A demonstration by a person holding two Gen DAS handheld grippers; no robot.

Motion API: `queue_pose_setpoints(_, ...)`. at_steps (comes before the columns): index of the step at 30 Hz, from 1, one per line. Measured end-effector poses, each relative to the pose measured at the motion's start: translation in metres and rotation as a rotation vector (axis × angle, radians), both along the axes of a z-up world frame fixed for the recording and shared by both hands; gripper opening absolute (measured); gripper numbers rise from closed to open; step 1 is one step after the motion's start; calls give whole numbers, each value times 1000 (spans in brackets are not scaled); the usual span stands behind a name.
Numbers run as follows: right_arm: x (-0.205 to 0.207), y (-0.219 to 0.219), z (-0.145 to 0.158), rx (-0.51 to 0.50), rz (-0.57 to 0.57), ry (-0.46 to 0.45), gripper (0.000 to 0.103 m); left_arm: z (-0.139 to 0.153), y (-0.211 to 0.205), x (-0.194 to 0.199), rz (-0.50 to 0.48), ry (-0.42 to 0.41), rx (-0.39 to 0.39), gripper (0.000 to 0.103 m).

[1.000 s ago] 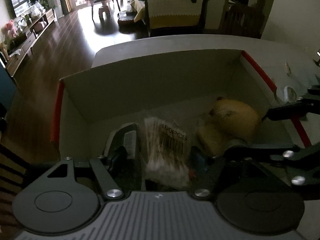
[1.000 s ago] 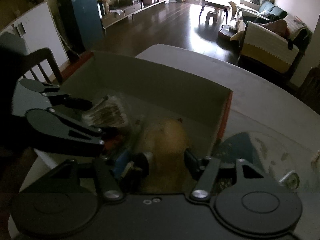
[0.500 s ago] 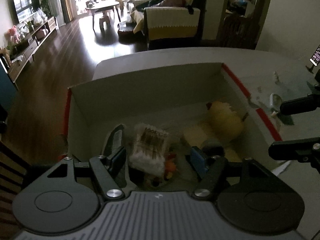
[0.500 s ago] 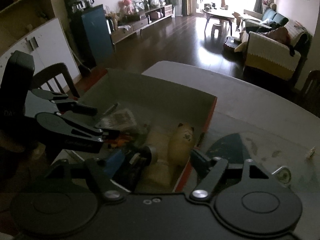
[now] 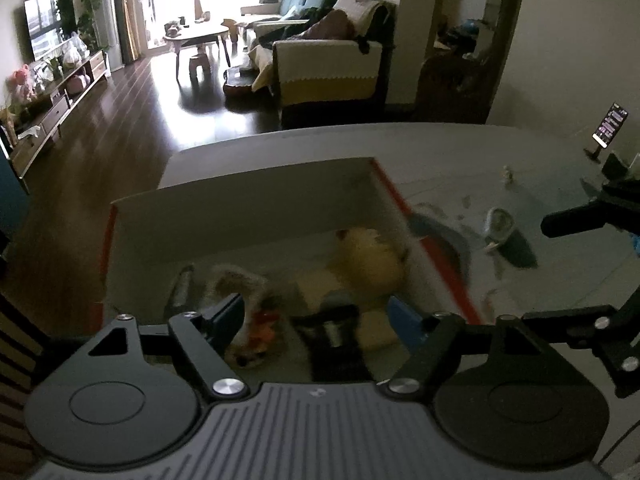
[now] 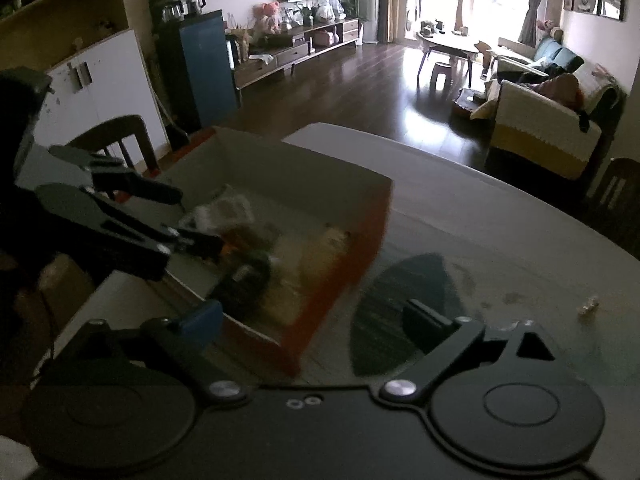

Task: Organize objects
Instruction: 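Move both grippers back toward the remaining items on the table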

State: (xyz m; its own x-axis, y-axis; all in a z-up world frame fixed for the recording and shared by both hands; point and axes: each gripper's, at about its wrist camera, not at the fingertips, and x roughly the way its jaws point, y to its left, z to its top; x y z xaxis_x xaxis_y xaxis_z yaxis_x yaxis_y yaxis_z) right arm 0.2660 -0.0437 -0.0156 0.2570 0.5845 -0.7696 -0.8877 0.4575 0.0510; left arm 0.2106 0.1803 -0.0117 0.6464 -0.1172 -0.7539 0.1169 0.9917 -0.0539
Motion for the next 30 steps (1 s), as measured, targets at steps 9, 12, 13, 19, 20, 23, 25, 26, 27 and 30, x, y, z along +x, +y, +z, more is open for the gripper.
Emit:
queue_pose_setpoints(9, 46, -63, -12, -34, -68, 10, 99, -2, -62, 9, 5, 13, -76, 83)
queue_pose_setpoints(12, 64, -84, -18, -42, -97, 15, 99, -7, -91, 17, -12, 21, -73, 83)
queue_pose_setpoints(13, 71, -91, -20, -45, -108, 16, 99, -8, -100, 19, -17, 21, -69, 84)
queue_pose_setpoints(19, 112, -133, -33, -70, -181, 21, 99, -14, -154, 33, -38, 9, -61, 87)
queue_pose_setpoints(20, 120, -139, -36, -78, -196, 21, 99, -16, -166, 37, -49, 8, -54, 88)
queue_pose_setpoints(23, 144, -157, -41, -96, -235, 15, 99, -23, -191, 47, -71, 8, -50, 97)
queue_pose_setpoints(25, 161, -168, -45, -106, -267, 11, 99, -28, -205, 53, -78, -1, -45, 103)
queue_pose_setpoints(26, 169, -172, -47, -111, -283, 12, 99, -31, -213, 56, -87, -4, -37, 103)
queue_pose_setpoints(27, 178, -176, -49, -117, -299, 12, 99, -35, -219, 61, -91, -1, -24, 103)
queue_pose_setpoints(30, 204, -184, -57, -133, -342, 18, 99, -44, -236, 74, -92, 7, -1, 103)
